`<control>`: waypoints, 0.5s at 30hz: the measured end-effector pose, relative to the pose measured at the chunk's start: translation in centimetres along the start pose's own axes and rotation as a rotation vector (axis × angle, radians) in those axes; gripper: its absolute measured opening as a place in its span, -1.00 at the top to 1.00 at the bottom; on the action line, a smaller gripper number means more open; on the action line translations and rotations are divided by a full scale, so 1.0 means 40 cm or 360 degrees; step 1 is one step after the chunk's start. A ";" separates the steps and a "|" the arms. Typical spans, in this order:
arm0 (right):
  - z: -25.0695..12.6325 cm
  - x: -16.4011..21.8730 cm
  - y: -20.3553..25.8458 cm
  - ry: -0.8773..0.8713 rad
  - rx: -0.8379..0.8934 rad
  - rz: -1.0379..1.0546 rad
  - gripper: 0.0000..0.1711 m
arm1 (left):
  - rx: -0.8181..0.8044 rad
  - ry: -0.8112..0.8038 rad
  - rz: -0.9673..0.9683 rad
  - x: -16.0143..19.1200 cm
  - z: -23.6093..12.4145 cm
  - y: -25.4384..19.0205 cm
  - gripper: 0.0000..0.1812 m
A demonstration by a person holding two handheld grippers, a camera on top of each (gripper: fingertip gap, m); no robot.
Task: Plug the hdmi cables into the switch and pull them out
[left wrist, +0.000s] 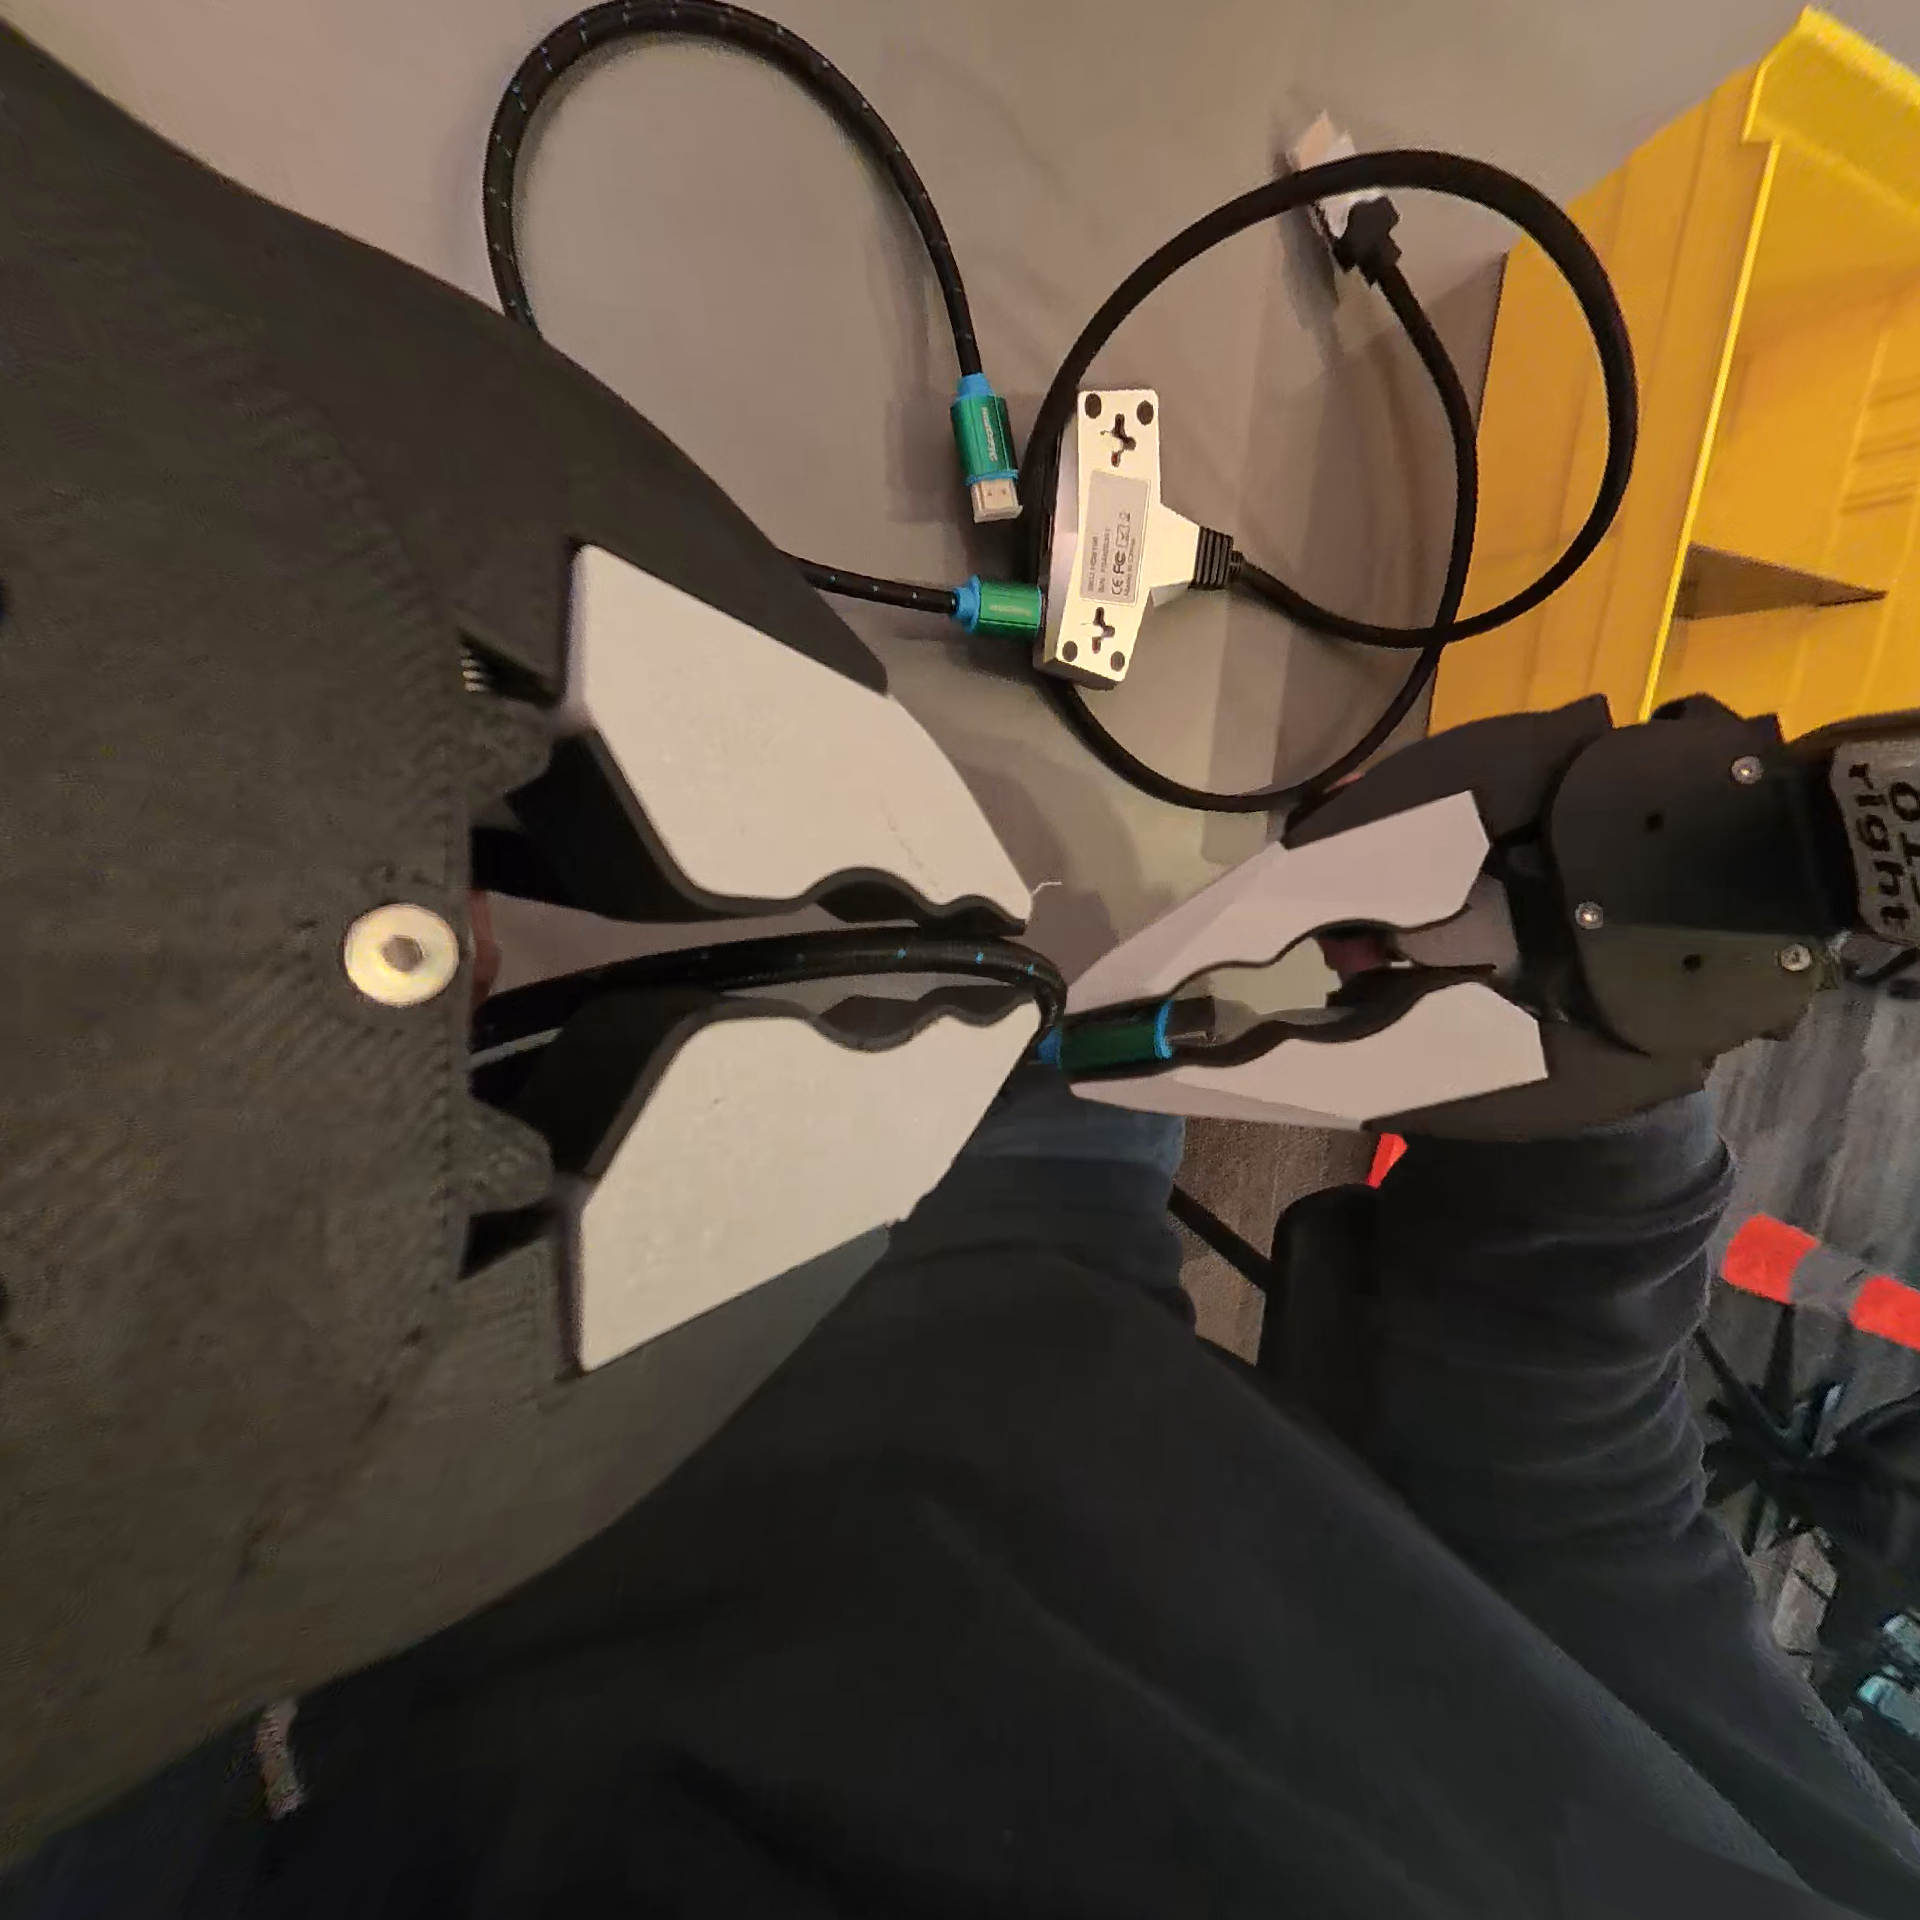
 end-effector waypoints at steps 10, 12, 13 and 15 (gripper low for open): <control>-0.051 -0.009 -0.073 -0.0399 0.0326 0.0304 0.90 | -0.0801 -0.0084 0.0261 -0.054 -0.077 0.058 0.46; -0.075 -0.005 -0.091 -0.0533 0.0373 0.0397 0.90 | -0.0944 -0.0063 0.0378 -0.063 -0.077 0.027 0.46; -0.086 -0.004 -0.098 -0.0585 0.0395 0.0430 0.90 | -0.0990 -0.0025 0.0399 -0.063 -0.066 0.012 0.45; -0.100 -0.004 -0.105 -0.0672 0.0431 0.0459 0.90 | -0.0974 0.0016 0.0387 -0.054 -0.017 -0.017 0.39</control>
Point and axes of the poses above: each gripper's, where its closed fingertips meet, z out along the fingers, x out of its underside, y = z × x across the jaws, the point moved 9 cm from there along -z, back along the fingers, and after that the axes turned 6 degrees about -y, right-handed, at the moved point
